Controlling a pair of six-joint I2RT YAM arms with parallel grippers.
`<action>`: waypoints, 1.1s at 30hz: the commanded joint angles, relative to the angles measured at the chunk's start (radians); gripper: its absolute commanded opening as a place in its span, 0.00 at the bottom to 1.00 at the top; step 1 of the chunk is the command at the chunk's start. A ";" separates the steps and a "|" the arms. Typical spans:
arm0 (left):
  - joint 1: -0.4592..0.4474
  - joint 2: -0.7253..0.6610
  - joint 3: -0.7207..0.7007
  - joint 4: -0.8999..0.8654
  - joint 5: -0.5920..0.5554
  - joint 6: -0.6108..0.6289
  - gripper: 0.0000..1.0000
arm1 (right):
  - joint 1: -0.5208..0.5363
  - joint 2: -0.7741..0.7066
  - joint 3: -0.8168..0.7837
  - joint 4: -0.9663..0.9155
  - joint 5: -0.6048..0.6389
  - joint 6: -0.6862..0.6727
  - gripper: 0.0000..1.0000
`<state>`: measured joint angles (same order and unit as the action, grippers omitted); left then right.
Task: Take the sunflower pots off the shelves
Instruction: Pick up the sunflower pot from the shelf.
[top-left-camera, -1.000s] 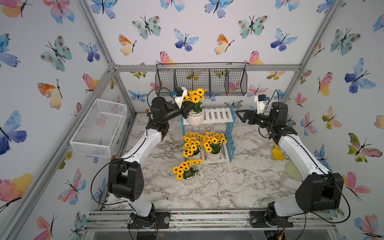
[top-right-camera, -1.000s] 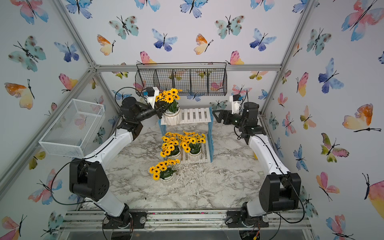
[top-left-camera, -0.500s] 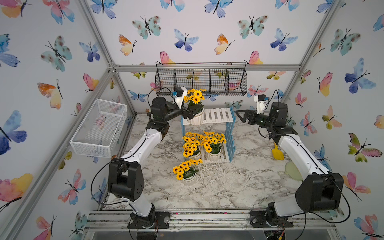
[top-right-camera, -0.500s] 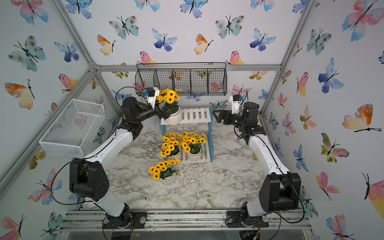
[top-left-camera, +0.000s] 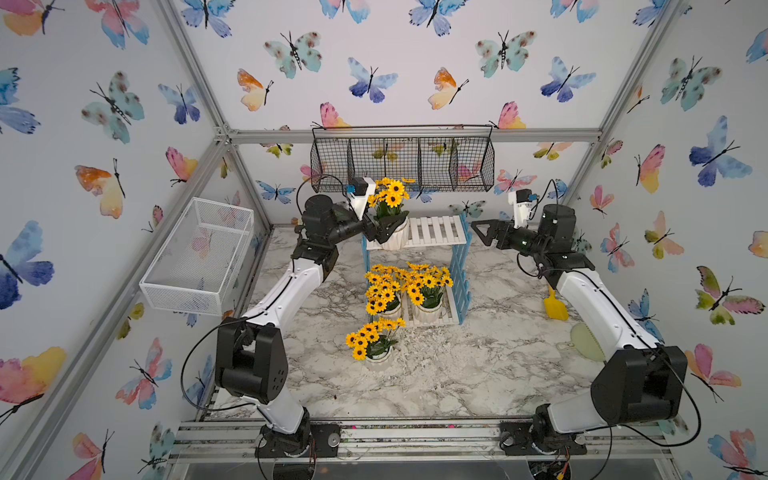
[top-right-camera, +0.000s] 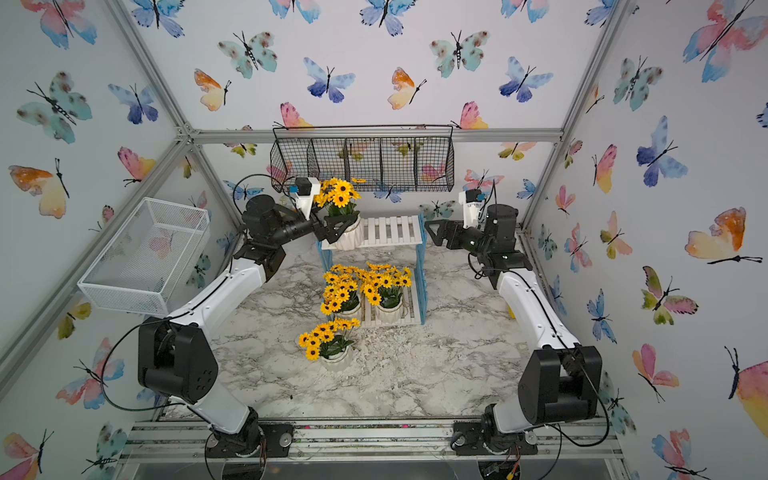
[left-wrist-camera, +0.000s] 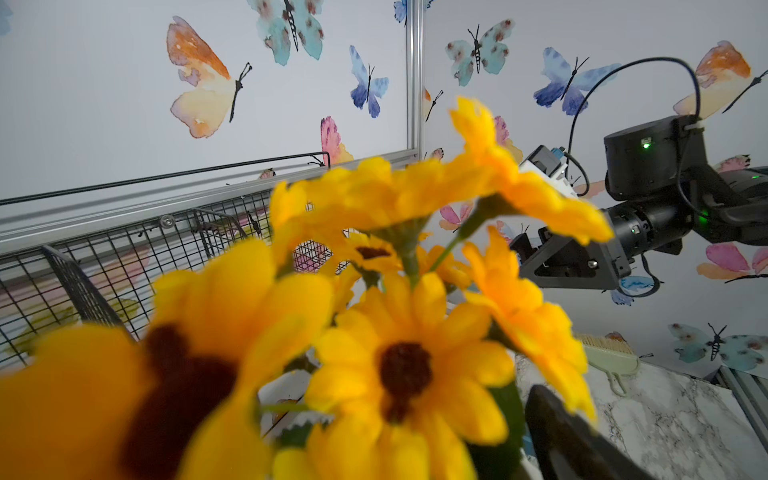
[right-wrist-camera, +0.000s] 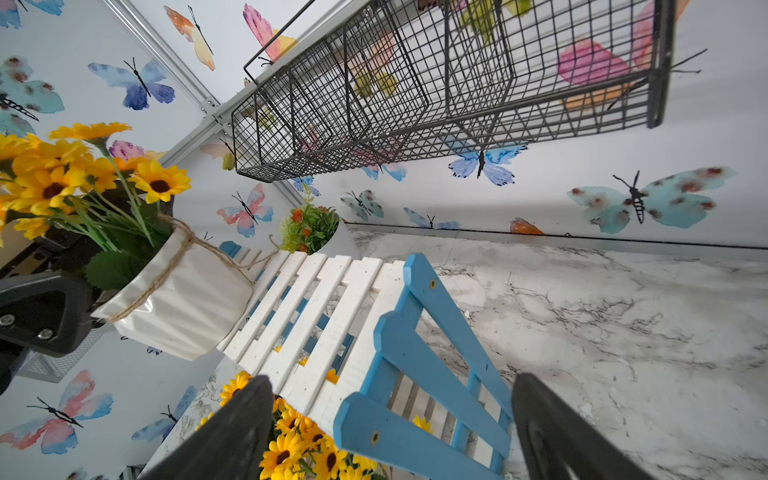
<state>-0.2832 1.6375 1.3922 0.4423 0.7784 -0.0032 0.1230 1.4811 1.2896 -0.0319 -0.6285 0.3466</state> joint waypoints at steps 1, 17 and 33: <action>-0.002 -0.032 -0.020 -0.025 0.047 0.022 0.98 | -0.005 -0.001 0.007 -0.022 -0.019 -0.017 0.92; -0.002 -0.038 -0.035 -0.063 0.091 0.041 0.98 | -0.005 0.001 0.008 -0.025 -0.025 -0.019 0.92; -0.032 0.003 -0.025 -0.097 0.052 0.086 0.98 | -0.005 0.004 0.011 -0.027 -0.036 -0.017 0.92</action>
<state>-0.2989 1.6337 1.3537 0.3748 0.8360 0.0502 0.1230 1.4811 1.2896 -0.0448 -0.6445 0.3462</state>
